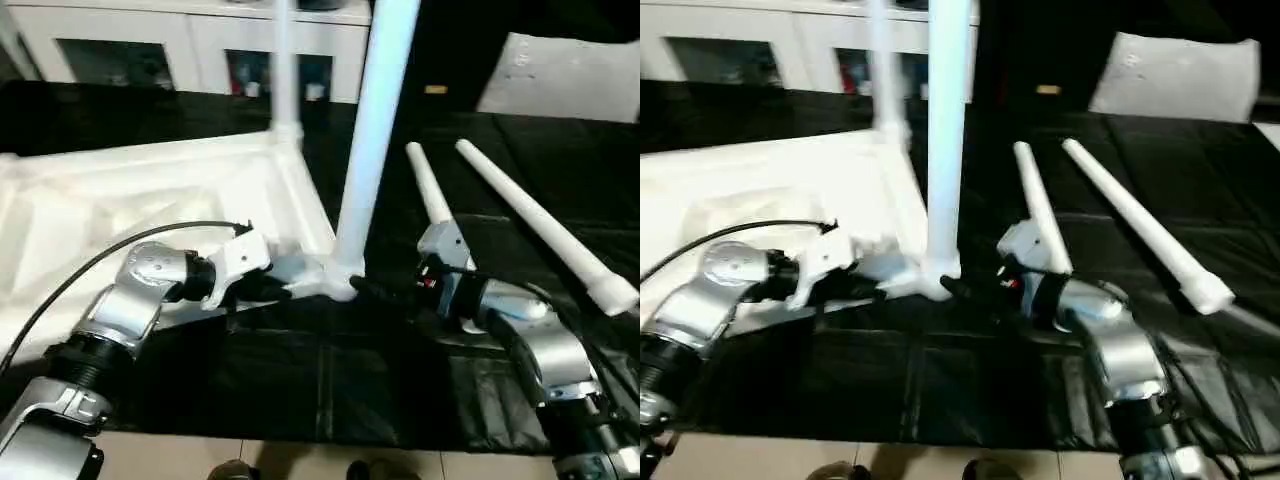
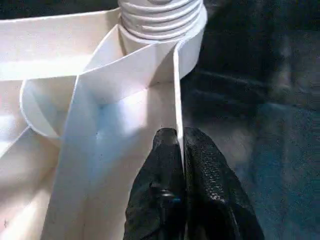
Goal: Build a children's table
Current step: Rotate leg to tighten
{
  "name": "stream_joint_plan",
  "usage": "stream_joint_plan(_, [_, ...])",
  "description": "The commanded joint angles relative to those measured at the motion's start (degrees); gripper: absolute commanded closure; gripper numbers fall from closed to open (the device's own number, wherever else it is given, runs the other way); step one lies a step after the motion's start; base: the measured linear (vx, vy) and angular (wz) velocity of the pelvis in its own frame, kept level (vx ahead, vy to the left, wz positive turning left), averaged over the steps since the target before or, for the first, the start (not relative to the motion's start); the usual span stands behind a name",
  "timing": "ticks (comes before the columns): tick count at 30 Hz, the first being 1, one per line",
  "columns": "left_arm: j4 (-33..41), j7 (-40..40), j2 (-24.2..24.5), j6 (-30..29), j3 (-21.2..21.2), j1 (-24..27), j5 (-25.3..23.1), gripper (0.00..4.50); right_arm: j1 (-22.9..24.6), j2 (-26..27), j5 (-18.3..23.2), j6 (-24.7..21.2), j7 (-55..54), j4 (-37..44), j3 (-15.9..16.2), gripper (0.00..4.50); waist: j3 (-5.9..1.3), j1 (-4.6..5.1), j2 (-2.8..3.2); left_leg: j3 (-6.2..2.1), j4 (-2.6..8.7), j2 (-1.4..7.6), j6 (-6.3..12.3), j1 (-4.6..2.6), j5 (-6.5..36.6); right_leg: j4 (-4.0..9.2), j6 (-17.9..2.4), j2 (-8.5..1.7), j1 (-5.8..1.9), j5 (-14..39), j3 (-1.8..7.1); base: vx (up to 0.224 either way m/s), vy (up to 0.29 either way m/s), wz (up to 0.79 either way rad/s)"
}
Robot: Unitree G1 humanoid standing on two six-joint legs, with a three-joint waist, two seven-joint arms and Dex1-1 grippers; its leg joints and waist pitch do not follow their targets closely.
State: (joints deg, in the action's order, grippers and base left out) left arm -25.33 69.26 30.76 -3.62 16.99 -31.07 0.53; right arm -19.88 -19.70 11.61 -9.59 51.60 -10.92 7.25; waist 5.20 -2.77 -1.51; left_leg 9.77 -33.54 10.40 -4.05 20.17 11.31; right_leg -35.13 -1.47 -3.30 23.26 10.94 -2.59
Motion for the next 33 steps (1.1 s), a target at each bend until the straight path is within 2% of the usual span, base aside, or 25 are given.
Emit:
stream_joint_plan(1, [-1.4,5.6,1.1,3.9,3.8,-0.2,-0.8,4.49,-1.6,-1.4,0.7,0.2,4.3,-1.4,1.4,0.0,-4.52,-0.04,-0.08,-0.3,3.38,2.46,4.5,-0.11,5.2,3.41,-14.7,-4.47,-3.44,4.9,2.86,0.0,0.0,0.0])
stream_joint_plan(2, [-1.4,5.6,1.1,3.9,3.8,-0.2,-0.8,4.49,-1.6,-1.4,0.7,0.2,4.3,-1.4,1.4,0.0,-4.5,-0.2,0.07,-0.3,3.38,2.55,4.32,-0.2,5.3,3.35,-14.6,-4.54,-3.41,4.9,2.91,0.0,0.0,0.0])
stream_joint_plan(4, [-2.8,8.2,1.2,6.0,4.4,-0.9,-0.6,4.49,-2.9,-2.1,1.5,-0.3,9.7,-2.8,3.6,0.0,-4.42,-0.44,-0.17,-0.21,3.41,2.62,4.1,-0.3,5.7,3.39,-14.6,-4.53,-3.3,5.3,2.92,0.0,0.0,0.0])
stream_joint_plan(6, [-3.1,9.9,1.3,7.1,4.9,-1.4,-0.6,4.5,-3.7,-2.3,1.6,-0.4,12.1,-3.9,4.8,0.3,-4.38,-0.68,-0.2,-0.26,3.39,2.65,4.18,-0.2,6.0,3.38,-14.5,-4.71,-3.38,6.1,2.92,0.0,0.0,0.0])
stream_joint_plan(9, [-3.2,10.8,1.3,7.4,5.3,-1.7,-0.8,4.5,-4.5,-2.2,1.3,-0.2,13.1,-5.2,5.3,0.41,-4.36,-0.9,-0.28,-0.25,3.42,2.73,3.72,-0.26,5.7,3.34,-14.2,-4.74,-3.28,6.7,2.92,0.0,0.0,0.0])
stream_joint_plan(11, [-3.8,11.4,1.3,8.0,5.5,-2.2,-1.2,4.5,-5.6,-2.2,0.5,0.3,14.5,-7.0,6.2,0.75,-4.21,-0.95,-0.3,-0.25,3.45,2.65,3.34,-0.2,6.1,3.42,-14.1,-4.69,-3.24,7.7,2.87,0.0,0.0,0.0])
stream_joint_plan(12, [-4.7,11.7,1.3,8.7,5.7,-2.8,-1.4,4.5,-6.2,-2.4,-0.2,0.9,15.6,-8.3,6.9,0.75,-4.15,-0.95,-0.41,-0.27,3.49,2.66,3.29,-0.19,6.1,3.45,-14.0,-4.68,-3.23,7.9,2.86,0.0,0.0,0.0])
stream_joint_plan(15, [-6.3,12.2,1.0,9.7,5.6,-3.6,-1.7,4.5,-7.0,-2.6,-0.8,1.8,16.5,-10.1,7.4,1.07,-4.26,-1.14,-0.46,-0.26,3.43,2.69,2.99,-0.25,5.8,3.31,-13.9,-4.74,-3.28,7.4,2.9,0.0,0.0,0.0])
stream_joint_plan(16, [-6.5,12.4,1.1,10.0,5.7,-3.7,-1.8,4.5,-7.2,-2.7,-0.8,1.9,16.8,-10.4,7.6,1.19,-4.07,-1.15,-0.35,-0.27,3.47,2.66,3.08,-0.21,5.8,3.36,-14.0,-4.73,-3.17,7.3,2.91,0.0,0.0,0.0])
stream_joint_plan(21, [-7.1,13.0,1.1,10.3,5.6,-4.0,-2.1,4.5,-7.7,-3.0,-0.8,1.9,18.0,-11.2,8.0,1.66,-4.03,-1.48,-0.34,-0.22,3.48,2.74,3.26,-0.23,5.8,3.3,-14.1,-4.66,-3.19,6.6,2.84,0.0,0.0,0.0])
stream_joint_plan(24, [-7.7,13.1,1.0,10.3,5.7,-4.2,-1.8,4.5,-7.7,-2.9,-0.6,1.8,18.8,-11.3,8.1,1.74,-4.03,-1.62,-0.35,-0.23,3.5,2.8,3.18,-0.3,6.1,3.34,-14.1,-4.66,-3.15,7.2,2.82,0.0,0.0,0.0])
stream_joint_plan(25, [-7.8,13.1,1.0,10.2,5.7,-4.2,-1.7,4.5,-7.6,-2.9,-0.5,1.6,19.1,-11.2,8.1,1.82,-3.96,-1.7,-0.13,-0.26,3.52,2.81,3.12,-0.31,6.2,3.33,-14.2,-4.68,-3.11,7.2,2.83,0.0,0.0,0.0])
stream_joint_plan(26, [-7.8,13.0,0.9,10.0,5.6,-4.2,-1.7,4.5,-7.4,-2.9,-0.5,1.6,19.3,-11.0,8.2,1.82,-3.96,-1.69,-0.22,-0.21,3.52,2.79,3.14,-0.29,6.4,3.41,-14.1,-4.65,-3.12,7.2,2.84,0.0,0.0,0.0])
stream_joint_plan(27, [-7.8,12.5,0.8,9.6,5.2,-4.0,-1.5,4.5,-7.1,-2.7,-0.3,1.2,19.4,-10.7,8.2,1.85,-3.86,-1.8,0.08,-0.28,3.57,2.82,2.96,-0.33,6.7,3.42,-14.2,-4.7,-3.07,7.6,2.84,0.0,0.0,0.0])
stream_joint_plan(28, [-7.7,12.1,0.7,9.2,5.0,-3.9,-1.5,4.5,-6.9,-2.6,-0.1,1.0,19.4,-10.4,8.2,1.85,-3.87,-1.77,-0.1,-0.26,3.61,2.84,2.77,-0.34,7.1,3.53,-14.0,-4.69,-3.09,8.0,2.84,0.0,0.0,0.0])
stream_joint_plan(30, [-7.1,8.8,-0.1,6.8,3.9,-3.5,-1.5,4.5,-5.6,-2.0,0.9,-0.9,18.7,-8.9,8.0,1.86,-3.86,-1.84,-0.08,-0.26,3.63,2.87,2.56,-0.4,7.1,3.51,-14.1,-4.66,-3.09,7.9,2.86,0.0,0.0,0.0])
stream_joint_plan(31, [-6.9,7.3,-0.4,6.0,3.5,-3.4,-1.7,4.5,-5.2,-1.7,1.2,-1.6,18.2,-8.4,7.9,1.86,-3.75,-1.88,0.18,-0.26,3.69,2.86,2.4,-0.43,7.6,3.63,-14.1,-4.61,-3.03,8.2,2.86,0.0,0.0,0.0])
stream_joint_plan(32, [-6.5,3.8,-1.3,4.0,2.7,-3.2,-2.2,4.5,-4.4,-0.8,1.4,-3.0,16.5,-7.7,7.6,1.87,-3.71,-1.87,0.1,-0.23,3.7,2.85,2.31,-0.44,7.9,3.63,-14.2,-4.59,-3.03,8.4,2.89,0.0,0.0,0.0])
stream_joint_plan(33, [-4.8,-2.0,-3.4,-0.8,0.6,-2.8,-1.6,4.5,-3.0,1.2,1.1,-4.7,12.5,-6.8,7.3,1.87,-3.51,-1.91,0.28,-0.29,3.85,3.02,1.89,-0.55,8.9,3.84,-14.1,-4.73,-2.86,9.8,2.97,0.0,0.0,0.0])
